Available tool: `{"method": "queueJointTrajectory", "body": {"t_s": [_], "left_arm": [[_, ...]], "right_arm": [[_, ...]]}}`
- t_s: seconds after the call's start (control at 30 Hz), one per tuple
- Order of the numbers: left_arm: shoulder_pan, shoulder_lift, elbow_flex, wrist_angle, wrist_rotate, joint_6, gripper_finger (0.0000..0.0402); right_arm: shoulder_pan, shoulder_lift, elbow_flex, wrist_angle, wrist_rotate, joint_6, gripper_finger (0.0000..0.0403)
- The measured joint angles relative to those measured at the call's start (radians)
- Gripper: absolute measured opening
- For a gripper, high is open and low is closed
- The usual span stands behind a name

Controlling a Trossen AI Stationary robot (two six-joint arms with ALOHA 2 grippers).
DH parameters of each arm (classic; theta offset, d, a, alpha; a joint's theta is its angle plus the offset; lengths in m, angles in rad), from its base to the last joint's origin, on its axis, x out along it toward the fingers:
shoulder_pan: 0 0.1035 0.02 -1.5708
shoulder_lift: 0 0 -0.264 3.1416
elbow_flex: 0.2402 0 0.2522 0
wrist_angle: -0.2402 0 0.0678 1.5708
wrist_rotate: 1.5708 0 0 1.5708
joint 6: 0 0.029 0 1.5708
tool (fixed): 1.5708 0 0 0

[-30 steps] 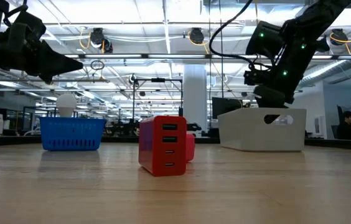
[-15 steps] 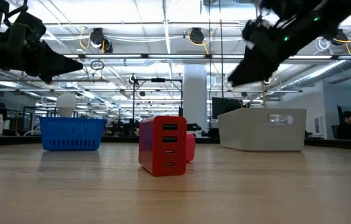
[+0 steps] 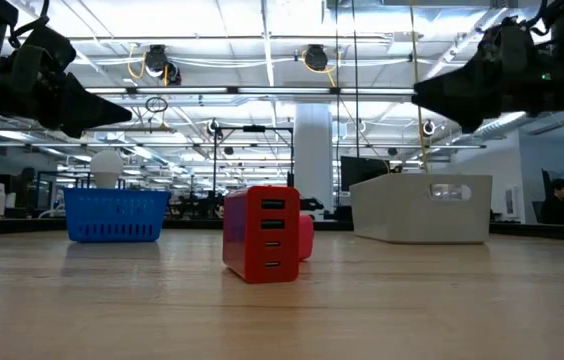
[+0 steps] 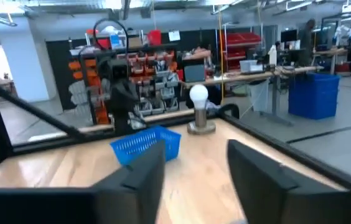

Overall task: Pick & Place Office items
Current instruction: Put the pink charger adapter into the grey bin

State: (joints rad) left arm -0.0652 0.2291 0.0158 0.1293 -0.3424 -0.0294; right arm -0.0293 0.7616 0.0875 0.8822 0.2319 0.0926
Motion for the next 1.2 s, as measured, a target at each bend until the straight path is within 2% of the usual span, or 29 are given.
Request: {"method": "queueJointTrajectory", "body": {"t_s": [0.13,0.23,0.3,0.47,0.63,0.9,1.2], "left_arm": [[0.000,0.000,0.000,0.007,-0.027,-0.002,0.0010],[0.000,0.000,0.000,0.008,-0.037,-0.002,0.0010],[0.000,0.000,0.000,0.008,-0.037,-0.002,0.0010],[0.000,0.000,0.000,0.009,-0.037,-0.002,0.0010],[0.000,0.000,0.000,0.003,-0.026,-0.018,0.0010],[0.000,0.000,0.000,-0.024,-0.026,0.035,0.0010],[0.000,0.000,0.001,-0.068,-0.012,-0.002,0.0010]], "right_arm": [[-0.004,-0.028,-0.054,0.034,0.000,0.004,0.0077],[0.001,-0.023,-0.057,0.022,-0.045,-0.011,0.0021],[0.009,-0.022,-0.057,0.028,-0.075,-0.027,0.0007],[0.040,-0.011,-0.059,0.020,-0.074,-0.034,0.0018],[0.063,0.013,-0.059,0.019,-0.074,-0.033,0.0010],[0.065,0.019,-0.061,0.027,-0.078,-0.018,0.0004],[0.065,0.019,-0.061,0.027,-0.080,0.000,0.0018]]}}
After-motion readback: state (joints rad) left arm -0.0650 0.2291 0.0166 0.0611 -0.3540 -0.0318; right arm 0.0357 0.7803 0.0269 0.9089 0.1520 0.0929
